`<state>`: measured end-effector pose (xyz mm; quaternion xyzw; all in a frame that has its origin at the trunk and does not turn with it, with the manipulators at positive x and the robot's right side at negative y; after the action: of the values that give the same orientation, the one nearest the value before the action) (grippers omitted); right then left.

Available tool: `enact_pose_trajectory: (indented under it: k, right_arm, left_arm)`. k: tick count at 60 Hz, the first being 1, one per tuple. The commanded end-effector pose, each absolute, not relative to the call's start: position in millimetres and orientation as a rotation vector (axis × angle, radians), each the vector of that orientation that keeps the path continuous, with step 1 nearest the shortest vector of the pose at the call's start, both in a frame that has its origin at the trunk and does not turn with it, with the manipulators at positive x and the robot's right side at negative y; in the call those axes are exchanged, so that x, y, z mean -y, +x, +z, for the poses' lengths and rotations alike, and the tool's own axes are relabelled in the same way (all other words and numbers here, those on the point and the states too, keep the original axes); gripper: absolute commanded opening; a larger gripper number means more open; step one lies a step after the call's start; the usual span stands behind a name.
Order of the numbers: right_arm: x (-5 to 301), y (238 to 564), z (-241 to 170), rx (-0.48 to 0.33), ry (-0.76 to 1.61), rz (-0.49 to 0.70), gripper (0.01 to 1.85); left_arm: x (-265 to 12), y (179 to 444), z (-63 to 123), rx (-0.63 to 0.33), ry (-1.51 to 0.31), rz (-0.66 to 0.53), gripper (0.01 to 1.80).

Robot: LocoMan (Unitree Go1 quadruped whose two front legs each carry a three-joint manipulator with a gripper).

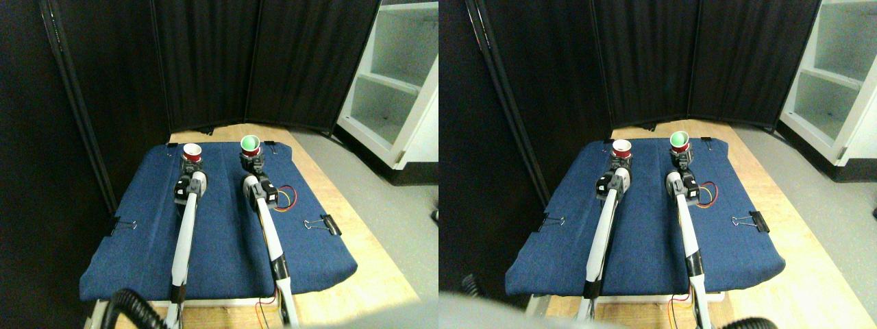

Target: Pour (bimanual)

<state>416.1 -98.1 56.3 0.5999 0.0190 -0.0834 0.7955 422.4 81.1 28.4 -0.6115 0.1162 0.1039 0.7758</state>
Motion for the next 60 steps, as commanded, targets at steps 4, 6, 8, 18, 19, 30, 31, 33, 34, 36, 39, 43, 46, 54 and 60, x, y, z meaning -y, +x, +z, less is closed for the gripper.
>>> enact_pose_trajectory:
  k: [4, 6, 8, 18, 19, 30, 31, 33, 34, 36, 39, 43, 46, 54, 60]
  right_arm:
    - [93, 422, 74, -0.009, 1.310, -0.103, 0.33]
    - [93, 423, 76, -0.006, 1.305, -0.098, 0.33]
    - [93, 424, 77, -0.004, 1.306, -0.094, 0.33]
    - [93, 425, 88, 0.003, 1.288, -0.083, 0.33]
    - [93, 425, 89, 0.004, 1.288, -0.084, 0.33]
    - [95, 427, 96, 0.009, 1.268, -0.069, 0.33]
    - [95, 427, 96, 0.007, 1.261, -0.061, 0.33]
    - [95, 428, 98, 0.006, 1.257, -0.058, 0.33]
    - [95, 428, 98, 0.006, 1.256, -0.055, 0.33]
    - [95, 428, 99, 0.007, 1.251, -0.049, 0.33]
    - [96, 430, 100, 0.007, 1.243, -0.042, 0.33]
    - [96, 431, 103, 0.004, 1.223, -0.048, 0.33]
    - [96, 432, 105, -0.001, 1.208, -0.036, 0.33]
    - [94, 433, 113, -0.005, 1.181, -0.010, 0.33]
    - [93, 436, 120, -0.008, 1.170, 0.009, 0.33]
  left_arm:
    - [-69, 428, 42.2, -0.246, -1.336, 0.182, 0.33]
    - [-67, 428, 43.2, -0.252, -1.333, 0.179, 0.33]
    - [-66, 428, 44.5, -0.251, -1.334, 0.183, 0.33]
    - [-58, 432, 50.5, -0.262, -1.333, 0.171, 0.33]
    - [-56, 433, 51.5, -0.266, -1.332, 0.166, 0.33]
    - [-47, 435, 58.6, -0.278, -1.330, 0.154, 0.33]
    - [-47, 436, 58.6, -0.281, -1.331, 0.152, 0.33]
    - [-46, 436, 58.5, -0.284, -1.333, 0.151, 0.33]
    - [-46, 436, 58.6, -0.283, -1.331, 0.152, 0.33]
    - [-45, 436, 58.9, -0.282, -1.330, 0.155, 0.33]
    - [-44, 437, 59.9, -0.282, -1.334, 0.160, 0.33]
    - [-42, 437, 62.2, -0.296, -1.342, 0.149, 0.33]
    - [-40, 437, 64.1, -0.300, -1.338, 0.138, 0.33]
    - [-37, 437, 67.3, -0.306, -1.347, 0.138, 0.33]
    - [-36, 437, 67.2, -0.307, -1.351, 0.143, 0.33]
